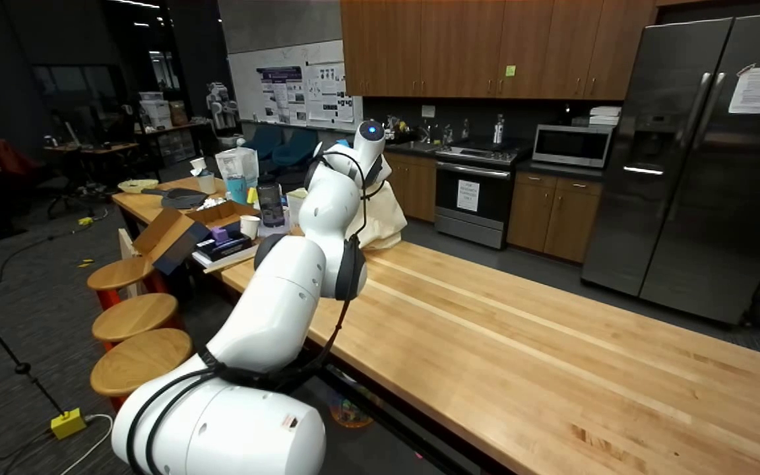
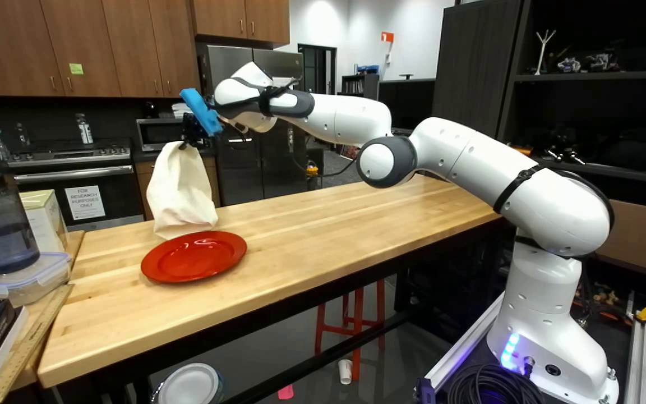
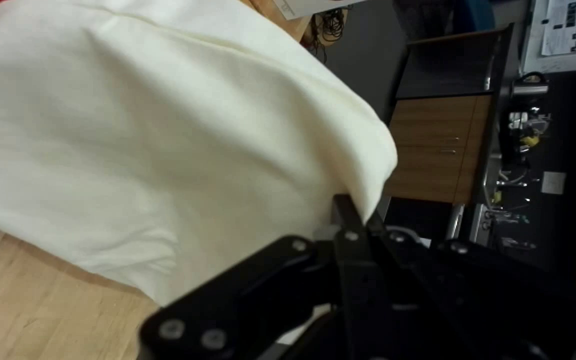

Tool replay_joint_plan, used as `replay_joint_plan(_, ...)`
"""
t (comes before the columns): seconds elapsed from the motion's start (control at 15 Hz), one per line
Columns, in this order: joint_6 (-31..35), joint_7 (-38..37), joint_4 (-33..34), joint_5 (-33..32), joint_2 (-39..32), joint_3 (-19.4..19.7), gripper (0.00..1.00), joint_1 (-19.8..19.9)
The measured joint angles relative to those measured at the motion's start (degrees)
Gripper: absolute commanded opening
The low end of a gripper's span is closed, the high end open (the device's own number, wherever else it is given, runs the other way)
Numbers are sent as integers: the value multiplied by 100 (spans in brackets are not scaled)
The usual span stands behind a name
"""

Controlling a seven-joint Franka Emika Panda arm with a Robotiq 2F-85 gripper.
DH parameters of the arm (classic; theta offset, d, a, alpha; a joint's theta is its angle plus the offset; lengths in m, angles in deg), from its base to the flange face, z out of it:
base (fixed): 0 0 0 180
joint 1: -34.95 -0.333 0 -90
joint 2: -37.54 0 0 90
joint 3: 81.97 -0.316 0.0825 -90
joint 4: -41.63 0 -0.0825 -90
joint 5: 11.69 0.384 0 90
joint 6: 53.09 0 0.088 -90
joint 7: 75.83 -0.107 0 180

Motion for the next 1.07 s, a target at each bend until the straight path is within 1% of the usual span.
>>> replay_joint_plan(0.33,-242,-1,-15,3,194,-1,1,-85)
replay_joint_plan(0.6,-763,-20,-41,-4,323,74,1,-66)
replay_joint_plan(1.07,-1707,-22,-65,-109,511,359,1,-24)
